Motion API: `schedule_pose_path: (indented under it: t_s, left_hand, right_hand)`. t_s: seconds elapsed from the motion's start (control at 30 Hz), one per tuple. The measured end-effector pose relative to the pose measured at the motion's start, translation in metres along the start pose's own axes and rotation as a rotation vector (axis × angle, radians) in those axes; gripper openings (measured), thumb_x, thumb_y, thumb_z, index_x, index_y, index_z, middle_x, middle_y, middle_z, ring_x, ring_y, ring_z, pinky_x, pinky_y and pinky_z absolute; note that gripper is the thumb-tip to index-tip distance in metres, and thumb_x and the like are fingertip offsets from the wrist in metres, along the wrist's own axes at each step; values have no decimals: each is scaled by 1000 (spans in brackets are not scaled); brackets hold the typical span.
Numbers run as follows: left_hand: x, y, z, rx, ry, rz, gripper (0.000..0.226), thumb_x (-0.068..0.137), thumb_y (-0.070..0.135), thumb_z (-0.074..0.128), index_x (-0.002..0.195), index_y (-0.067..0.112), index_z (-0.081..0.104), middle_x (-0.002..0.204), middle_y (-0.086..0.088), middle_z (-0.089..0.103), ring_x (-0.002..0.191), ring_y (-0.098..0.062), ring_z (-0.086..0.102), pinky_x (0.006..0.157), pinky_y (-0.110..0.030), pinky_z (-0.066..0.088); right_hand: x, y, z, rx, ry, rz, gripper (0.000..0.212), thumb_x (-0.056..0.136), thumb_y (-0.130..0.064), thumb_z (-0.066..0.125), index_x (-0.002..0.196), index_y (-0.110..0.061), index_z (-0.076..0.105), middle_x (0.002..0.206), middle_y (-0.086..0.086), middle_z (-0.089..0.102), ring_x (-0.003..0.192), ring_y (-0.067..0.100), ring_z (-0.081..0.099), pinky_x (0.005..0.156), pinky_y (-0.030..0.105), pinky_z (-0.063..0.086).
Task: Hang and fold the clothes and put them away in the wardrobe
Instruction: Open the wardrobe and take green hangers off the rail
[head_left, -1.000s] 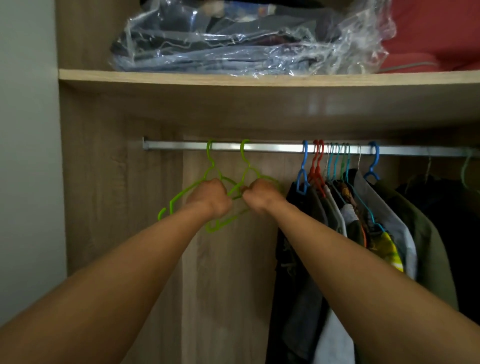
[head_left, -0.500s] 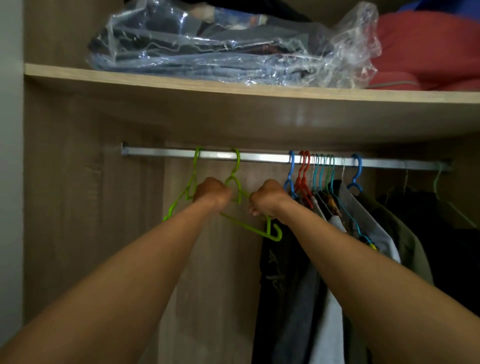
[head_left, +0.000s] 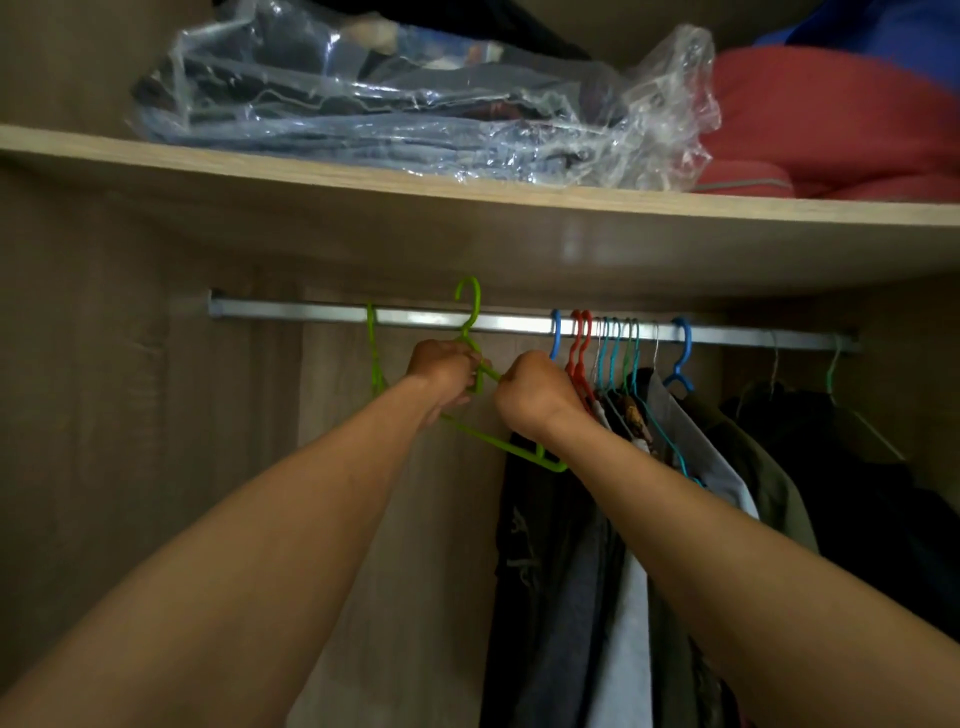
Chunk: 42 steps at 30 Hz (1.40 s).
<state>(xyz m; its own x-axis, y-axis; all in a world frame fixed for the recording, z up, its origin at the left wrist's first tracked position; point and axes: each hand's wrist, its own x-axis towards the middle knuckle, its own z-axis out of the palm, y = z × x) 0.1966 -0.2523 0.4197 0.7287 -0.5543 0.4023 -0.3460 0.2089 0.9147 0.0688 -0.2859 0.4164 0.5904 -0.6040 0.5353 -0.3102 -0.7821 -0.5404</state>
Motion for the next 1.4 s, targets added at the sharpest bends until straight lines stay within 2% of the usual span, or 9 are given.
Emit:
schedule_pose_path:
  t_s: [0.33,0.57,0.7,0.8,1.0,1.07,1.17,1.3,1.4]
  left_hand:
    - [-42,23,5,-22,-55,-22,23,101,7,52,84,20,59,88,-2,68,84,-16,60,69,-29,54]
    - [-88,38,-1,-6,-146,-49,15,97,8,60,89,20,64,100,-4,70,95,-16,67,77,-29,54]
    - [-103,37,3,76,-54,21,17,91,8,66,81,22,68,93,-2,72,83,-13,67,66,-27,56]
    - [-117,34,2,303,80,162,24,79,3,74,68,23,65,81,-3,70,89,-25,71,83,-36,58]
    - [-160,51,5,779,108,351,40,83,23,75,121,24,65,121,-5,68,116,-28,62,97,-38,50]
    - [-174,55,10,890,61,335,25,89,27,69,113,22,71,116,-10,71,115,-34,62,92,-35,50]
    - [-207,56,18,957,38,339,12,94,26,64,94,17,72,100,-16,72,105,-37,64,76,-31,42]
    - [-258,62,20,972,27,303,19,94,22,65,77,23,59,79,-9,58,97,-34,65,68,-29,34]
    - [-296,68,12,1005,18,275,20,95,23,66,78,25,57,78,-7,57,90,-30,63,66,-28,30]
  right_hand:
    - [-45,-11,-33,-19,-9,29,14,98,-12,52,87,-3,55,97,17,57,94,36,60,71,32,41]
    - [-86,-12,-62,-59,17,50,34,99,-12,50,66,-11,42,68,4,40,57,18,39,46,28,26]
    - [-116,-9,-84,-73,54,63,27,93,-13,52,67,-8,50,66,7,48,61,24,47,47,28,32]
    - [-140,-7,-108,-84,75,56,26,89,-13,55,64,-7,56,62,8,54,62,24,53,51,30,40]
    - [-174,12,-169,-114,51,25,19,77,-13,55,74,1,67,74,18,68,73,34,64,63,37,54]
    - [-183,23,-188,-84,28,-22,21,80,-13,56,80,0,73,84,18,73,82,31,69,71,39,58]
    - [-205,41,-213,-67,-66,-85,17,91,-12,60,82,-8,74,77,6,70,69,14,60,59,26,46]
    - [-223,72,-223,-133,-162,-141,16,100,-18,57,92,-11,69,90,6,69,90,21,62,75,29,44]
    - [-236,85,-223,-221,-232,-155,17,100,-20,56,103,-9,68,98,8,68,93,26,63,72,31,44]
